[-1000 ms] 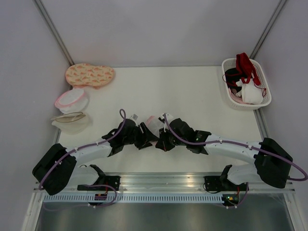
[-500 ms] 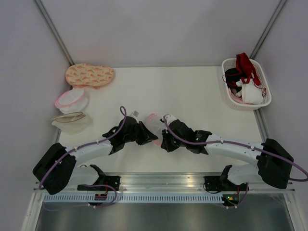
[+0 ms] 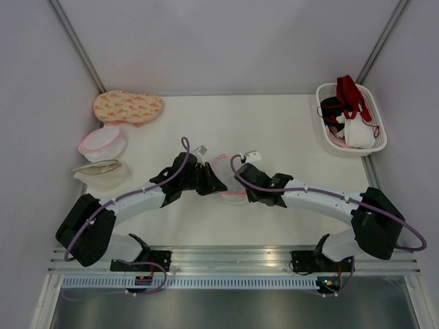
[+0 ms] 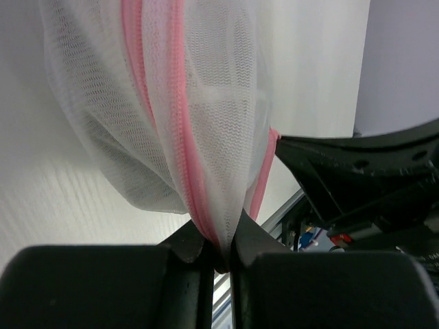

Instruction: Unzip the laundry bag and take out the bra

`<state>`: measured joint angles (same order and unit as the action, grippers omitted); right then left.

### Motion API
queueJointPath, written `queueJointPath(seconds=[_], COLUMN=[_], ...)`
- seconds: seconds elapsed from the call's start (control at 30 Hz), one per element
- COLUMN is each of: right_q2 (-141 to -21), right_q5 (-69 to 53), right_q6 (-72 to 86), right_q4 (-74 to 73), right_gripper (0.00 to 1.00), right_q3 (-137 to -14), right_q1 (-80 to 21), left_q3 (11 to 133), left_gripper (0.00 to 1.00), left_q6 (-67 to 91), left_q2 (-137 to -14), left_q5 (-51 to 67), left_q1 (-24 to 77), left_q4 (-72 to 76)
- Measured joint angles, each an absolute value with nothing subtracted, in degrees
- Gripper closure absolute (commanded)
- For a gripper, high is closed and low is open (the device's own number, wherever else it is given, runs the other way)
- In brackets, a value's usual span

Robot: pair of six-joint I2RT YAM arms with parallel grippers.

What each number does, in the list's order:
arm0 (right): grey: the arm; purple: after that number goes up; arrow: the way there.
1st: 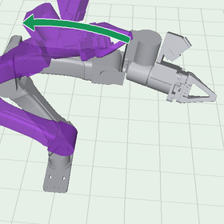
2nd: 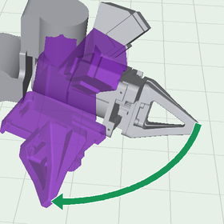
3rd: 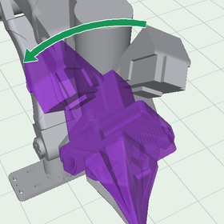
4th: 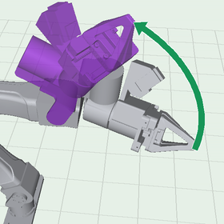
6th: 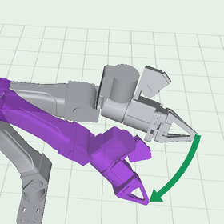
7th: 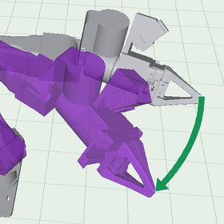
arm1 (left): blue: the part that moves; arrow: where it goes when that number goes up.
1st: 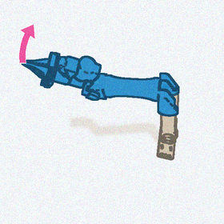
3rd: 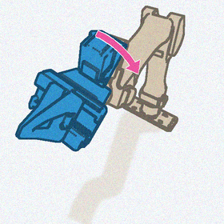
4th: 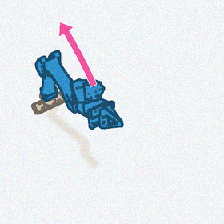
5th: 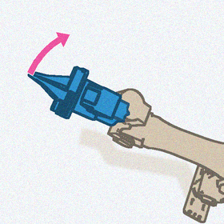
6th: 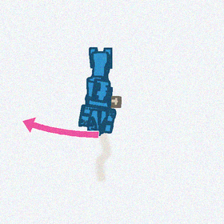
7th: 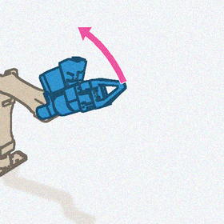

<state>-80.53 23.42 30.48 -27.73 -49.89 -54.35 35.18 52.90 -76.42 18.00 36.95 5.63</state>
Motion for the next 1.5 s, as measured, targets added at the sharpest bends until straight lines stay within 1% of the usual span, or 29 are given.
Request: queueJointPath(seconds=[0.27,0.33,0.37,0.4,0.43,0.5,0.57,0.73,0.87,1.07,1.17,1.33,1.43,1.5], right_q2=[-89.95,-90.52,-90.52,-90.35,-89.97,-88.58,-86.26,-78.52,-74.22,-71.81,-72.12,-74.91,-75.92,-76.05], right_q5=[29.63,30.28,30.65,31.20,31.62,32.12,32.10,30.39,26.26,13.58,6.13,-0.45,-2.11,-2.79], right_q6=[27.03,26.52,26.28,26.11,26.04,25.93,25.87,25.91,26.57,28.99,30.92,32.80,33.26,33.39], right_q4=[-26.37,-26.17,-26.20,-26.15,-26.20,-26.37,-26.30,-26.35,-26.09,-20.40,-14.72,-7.60,-5.91,-5.41], right_gripper=[1.00,0.99,1.00,0.99,0.99,1.00,1.00,0.99,0.99,1.00,1.00,0.99,0.99,1.00], right_q3=[-53.76,-54.00,-54.08,-54.15,-54.13,-54.00,-53.25,-50.13,-47.11,-42.57,-40.93,-40.88,-40.91,-40.91], right_q1=[-48.51,-47.59,-47.27,-47.00,-46.83,-46.61,-46.48,-46.50,-46.85,-52.66,-55.86,-57.69,-57.93,-57.93], left_q3=[43.38,46.04,47.94,49.93,51.64,54.35,55.68,54.81,48.14,36.07,32.01,29.15,27.38,26.04], left_gripper=[0.92,0.82,0.73,0.60,0.28,0.05,0.01,0.01,0.01,0.01,0.01,0.01,0.02,0.05], left_q6=[41.71,38.87,37.15,35.59,33.98,31.88,31.44,32.73,37.82,48.66,53.58,59.94,63.33,65.32], left_q2=[-83.72,-85.78,-87.15,-88.71,-90.06,-92.23,-93.25,-91.83,-83.11,-67.72,-63.90,-64.66,-67.31,-69.23], left_q5=[22.98,23.79,24.05,24.03,23.86,22.33,19.77,11.62,6.90,7.70,10.04,14.33,15.97,16.82], left_q1=[36.34,36.32,36.25,36.21,36.07,35.73,35.29,34.72,34.68,34.87,35.27,36.14,36.14,36.14], left_q4=[2.35,0.73,-0.56,-1.56,-2.20,-4.21,-5.63,-8.73,-10.63,-9.45,-6.98,-1.02,4.89,8.23])
